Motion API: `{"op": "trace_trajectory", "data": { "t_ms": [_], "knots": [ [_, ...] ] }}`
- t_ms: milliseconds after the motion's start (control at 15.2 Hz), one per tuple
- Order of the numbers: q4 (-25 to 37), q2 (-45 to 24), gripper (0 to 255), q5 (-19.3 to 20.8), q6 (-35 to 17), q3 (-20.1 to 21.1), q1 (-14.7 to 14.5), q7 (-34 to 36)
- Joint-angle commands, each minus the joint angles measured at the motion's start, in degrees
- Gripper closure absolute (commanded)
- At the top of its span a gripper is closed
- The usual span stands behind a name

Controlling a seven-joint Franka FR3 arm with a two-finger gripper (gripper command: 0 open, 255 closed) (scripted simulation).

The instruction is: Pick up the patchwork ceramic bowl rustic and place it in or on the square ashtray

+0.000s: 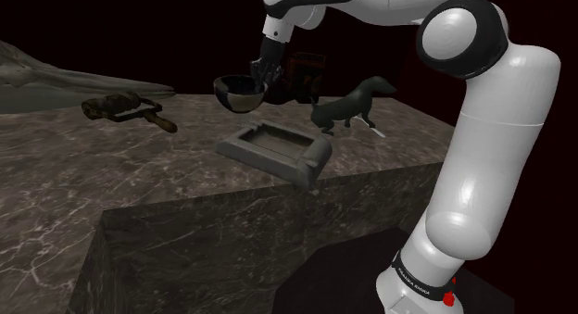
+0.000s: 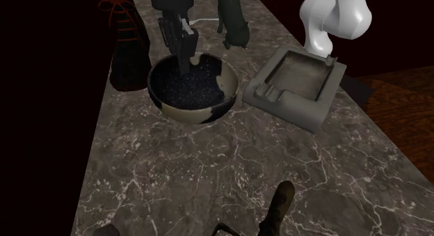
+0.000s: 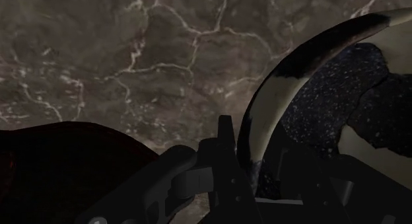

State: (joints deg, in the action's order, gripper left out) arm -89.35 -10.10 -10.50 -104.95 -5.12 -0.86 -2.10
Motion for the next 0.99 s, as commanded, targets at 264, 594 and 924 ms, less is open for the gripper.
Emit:
{"op": "trace_trajectory", "data": {
  "t_ms": [264,594,924],
  "knots": [
    [5.43,-0.63,255,0.1,4.71,-0.05,0.13,0.72],
    [10.61,-1.57,255,0.1,8.91,-0.1,0.3,1.28],
    [16.61,-3.05,255,-0.01,13.4,-0.14,0.54,1.86]
  ]
}}
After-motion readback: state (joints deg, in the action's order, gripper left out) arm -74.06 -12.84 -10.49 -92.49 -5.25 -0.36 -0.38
